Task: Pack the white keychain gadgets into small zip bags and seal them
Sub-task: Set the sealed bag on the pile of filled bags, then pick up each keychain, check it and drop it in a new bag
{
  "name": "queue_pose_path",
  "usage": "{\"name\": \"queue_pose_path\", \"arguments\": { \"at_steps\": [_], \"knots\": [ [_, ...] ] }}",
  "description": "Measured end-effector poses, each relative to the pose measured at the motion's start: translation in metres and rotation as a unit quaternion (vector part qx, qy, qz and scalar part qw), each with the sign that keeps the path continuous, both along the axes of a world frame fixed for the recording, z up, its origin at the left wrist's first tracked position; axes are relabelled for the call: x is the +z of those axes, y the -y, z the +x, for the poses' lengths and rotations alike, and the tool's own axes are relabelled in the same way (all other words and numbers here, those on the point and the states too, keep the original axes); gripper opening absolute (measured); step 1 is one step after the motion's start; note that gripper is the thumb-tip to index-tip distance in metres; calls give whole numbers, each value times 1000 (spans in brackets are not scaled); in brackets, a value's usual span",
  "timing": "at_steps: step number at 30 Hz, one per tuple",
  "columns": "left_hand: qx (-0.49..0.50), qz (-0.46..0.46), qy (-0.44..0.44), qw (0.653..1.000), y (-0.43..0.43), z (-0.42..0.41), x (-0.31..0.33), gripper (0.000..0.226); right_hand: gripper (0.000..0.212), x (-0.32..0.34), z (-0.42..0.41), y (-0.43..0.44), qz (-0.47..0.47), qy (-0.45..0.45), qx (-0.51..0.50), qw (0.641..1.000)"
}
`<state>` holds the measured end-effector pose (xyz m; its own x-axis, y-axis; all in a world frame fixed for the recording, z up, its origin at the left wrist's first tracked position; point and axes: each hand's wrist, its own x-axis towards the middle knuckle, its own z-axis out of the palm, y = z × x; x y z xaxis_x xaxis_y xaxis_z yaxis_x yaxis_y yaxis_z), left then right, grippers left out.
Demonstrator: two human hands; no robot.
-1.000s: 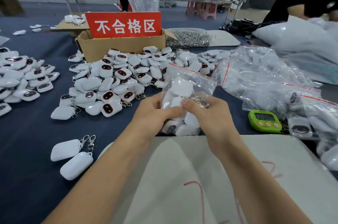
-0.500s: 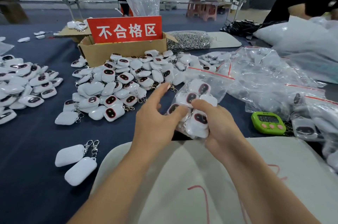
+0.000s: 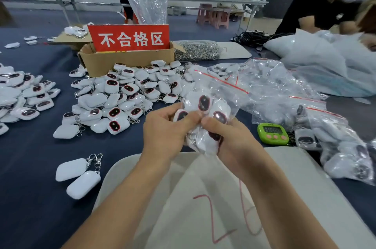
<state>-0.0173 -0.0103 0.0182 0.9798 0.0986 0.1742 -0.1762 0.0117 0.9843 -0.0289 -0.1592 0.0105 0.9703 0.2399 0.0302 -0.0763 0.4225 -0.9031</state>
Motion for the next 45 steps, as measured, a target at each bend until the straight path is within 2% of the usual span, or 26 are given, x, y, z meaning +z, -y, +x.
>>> {"name": "queue_pose_path", "arguments": {
  "at_steps": [3, 5, 7, 9, 12, 14, 16, 18, 19, 21, 23, 24, 26, 28, 32, 34, 36, 38, 40, 42, 43, 45],
  "knots": [
    [-32, 27, -3, 999, 11, -10, 10, 35, 36, 3, -27, 18, -7, -22, -6, 1000],
    [-47, 60, -19, 997, 24, -15, 10, 56, 35, 4, -46, 29, -68, -46, -44, 996],
    [-78, 94, -47, 991, 38, -18, 9, 67, 30, 4, -64, 40, -125, -72, -91, 985],
    [-125, 132, -61, 981, 52, -21, 7, 65, 23, 8, -79, 50, -166, -93, -144, 971],
    [-182, 157, -41, 970, 74, -26, 4, 48, 15, 13, -94, 70, -227, -104, -219, 943],
    [-188, 173, -20, 967, 90, -30, 5, 37, 22, 20, -97, 85, -240, -96, -262, 930],
    [-197, 148, -28, 969, 109, -34, 14, 32, 24, 33, -91, 105, -189, -102, -302, 929],
    [-282, 40, -50, 957, 129, -34, 31, 28, 9, 55, -80, 129, -151, -103, -346, 920],
    [-343, -4, -53, 938, 138, -33, 38, 34, 7, 66, -73, 143, -146, -91, -373, 912],
    [-403, 37, -29, 914, 155, -23, 44, 62, 41, 81, -57, 168, -171, -70, -453, 872],
    [-357, 154, -14, 921, 160, -8, 44, 79, 71, 81, -47, 186, -258, -62, -521, 811],
    [-314, 206, -12, 927, 159, 1, 41, 80, 74, 78, -44, 189, -316, -46, -534, 783],
    [-239, 260, -14, 935, 151, 17, 30, 75, 68, 66, -38, 185, -436, -19, -526, 730],
    [-181, 282, -31, 942, 138, 30, 16, 70, 58, 51, -31, 169, -513, 19, -497, 700],
    [-87, 297, -71, 948, 113, 41, -12, 62, 37, 16, -17, 121, -588, 126, -407, 688],
    [-53, 292, -81, 952, 102, 41, -21, 60, 37, 5, -5, 99, -584, 127, -358, 717],
    [-38, 305, -75, 949, 91, 42, -26, 57, 47, 0, 12, 85, -589, 103, -323, 734],
    [-36, 301, -76, 950, 81, 42, -31, 54, 63, -3, 32, 78, -629, 87, -291, 715],
    [-32, 283, -82, 955, 69, 42, -35, 50, 76, -4, 54, 75, -680, 78, -260, 681],
    [-16, 253, -88, 963, 55, 43, -40, 44, 78, -5, 73, 75, -714, 66, -251, 650],
    [-4, 242, -90, 966, 48, 43, -42, 42, 71, -7, 82, 75, -721, 69, -252, 642],
    [12, 219, -90, 972, 37, 47, -41, 40, 36, -6, 92, 73, -711, 88, -277, 640]
  ]
}}
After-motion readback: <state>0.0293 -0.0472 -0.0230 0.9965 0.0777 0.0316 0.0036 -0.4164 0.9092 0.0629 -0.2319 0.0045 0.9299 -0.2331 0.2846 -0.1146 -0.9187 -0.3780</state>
